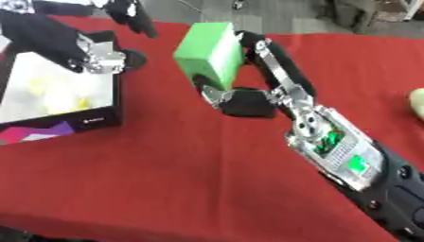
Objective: Pick up the objects with one hand, pass them to the other hand, and then place them into the box on the other side of the table.
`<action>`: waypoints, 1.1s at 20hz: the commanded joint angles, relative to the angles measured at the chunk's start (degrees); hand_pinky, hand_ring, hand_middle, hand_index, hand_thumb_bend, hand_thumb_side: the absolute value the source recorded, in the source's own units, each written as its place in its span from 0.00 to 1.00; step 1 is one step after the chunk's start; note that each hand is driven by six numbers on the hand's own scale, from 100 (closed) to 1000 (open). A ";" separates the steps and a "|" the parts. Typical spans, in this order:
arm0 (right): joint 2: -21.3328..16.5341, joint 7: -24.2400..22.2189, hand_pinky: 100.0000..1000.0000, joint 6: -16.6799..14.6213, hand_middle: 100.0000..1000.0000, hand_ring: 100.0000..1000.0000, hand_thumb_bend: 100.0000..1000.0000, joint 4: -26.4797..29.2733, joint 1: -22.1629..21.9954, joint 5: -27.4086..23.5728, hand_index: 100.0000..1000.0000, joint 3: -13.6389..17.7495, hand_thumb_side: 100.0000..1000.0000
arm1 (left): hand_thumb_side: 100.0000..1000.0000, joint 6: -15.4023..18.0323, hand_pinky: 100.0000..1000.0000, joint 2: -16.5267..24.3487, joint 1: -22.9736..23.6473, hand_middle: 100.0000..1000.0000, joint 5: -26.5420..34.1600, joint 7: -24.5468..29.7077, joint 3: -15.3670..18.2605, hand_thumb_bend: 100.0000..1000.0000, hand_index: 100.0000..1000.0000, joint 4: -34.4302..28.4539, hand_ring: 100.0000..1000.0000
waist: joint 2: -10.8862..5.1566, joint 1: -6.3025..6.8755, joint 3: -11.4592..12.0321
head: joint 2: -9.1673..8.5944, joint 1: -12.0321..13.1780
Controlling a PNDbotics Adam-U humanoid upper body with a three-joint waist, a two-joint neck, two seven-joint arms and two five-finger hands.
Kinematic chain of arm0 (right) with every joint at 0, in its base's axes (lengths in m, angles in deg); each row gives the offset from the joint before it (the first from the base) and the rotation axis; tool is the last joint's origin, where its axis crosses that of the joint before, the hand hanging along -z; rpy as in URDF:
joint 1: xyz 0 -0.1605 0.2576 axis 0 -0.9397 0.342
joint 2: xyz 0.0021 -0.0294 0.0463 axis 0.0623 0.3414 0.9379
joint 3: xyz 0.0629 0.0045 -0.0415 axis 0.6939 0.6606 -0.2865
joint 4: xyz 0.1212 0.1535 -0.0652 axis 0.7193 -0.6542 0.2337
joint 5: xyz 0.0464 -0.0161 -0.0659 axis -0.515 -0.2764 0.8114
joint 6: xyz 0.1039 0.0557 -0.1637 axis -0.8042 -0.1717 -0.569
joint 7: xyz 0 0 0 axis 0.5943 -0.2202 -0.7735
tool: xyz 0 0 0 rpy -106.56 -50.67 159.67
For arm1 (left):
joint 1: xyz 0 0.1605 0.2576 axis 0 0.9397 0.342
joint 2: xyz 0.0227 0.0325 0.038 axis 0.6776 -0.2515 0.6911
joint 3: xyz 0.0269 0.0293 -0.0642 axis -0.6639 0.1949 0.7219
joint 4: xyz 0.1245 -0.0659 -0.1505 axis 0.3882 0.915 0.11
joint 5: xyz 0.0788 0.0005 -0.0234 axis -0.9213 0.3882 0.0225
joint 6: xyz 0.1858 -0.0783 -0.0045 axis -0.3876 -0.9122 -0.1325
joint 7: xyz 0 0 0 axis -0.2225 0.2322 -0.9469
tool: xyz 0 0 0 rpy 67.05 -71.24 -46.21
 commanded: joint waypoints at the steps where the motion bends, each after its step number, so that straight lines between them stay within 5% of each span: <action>1: -0.45 -2.63 0.76 -0.07 0.39 0.47 0.00 1.18 1.22 1.24 0.48 -0.52 0.09 | 0.75 1.02 0.90 -0.08 -1.87 0.79 -1.30 0.47 0.25 0.29 0.87 0.17 0.85 | -0.84 0.32 0.11 | -0.25 -0.04; 7: -0.36 -7.07 0.76 0.26 0.39 0.47 0.00 1.18 1.48 3.17 0.48 -1.99 0.08 | 0.71 1.73 0.92 -0.39 -2.38 0.81 -4.80 -1.79 -0.37 0.42 0.89 -1.32 0.88 | -0.80 0.27 0.34 | -0.14 -0.40; 18: 0.50 -9.37 0.76 0.56 0.38 0.47 0.00 1.18 2.20 3.99 0.48 -3.14 0.08 | 0.91 -1.58 0.95 -0.07 -2.82 0.81 -4.56 1.62 -2.28 0.50 0.89 -6.12 0.90 | -0.73 0.14 0.87 | 0.50 -1.20; 22: 0.63 -9.58 0.76 0.21 0.38 0.47 0.00 1.18 2.42 3.99 0.47 -3.30 0.07 | 0.91 -1.86 0.94 -0.32 -3.21 0.82 -5.05 2.72 -2.69 0.55 0.89 -5.62 0.91 | -0.73 0.13 0.92 | 0.57 -1.11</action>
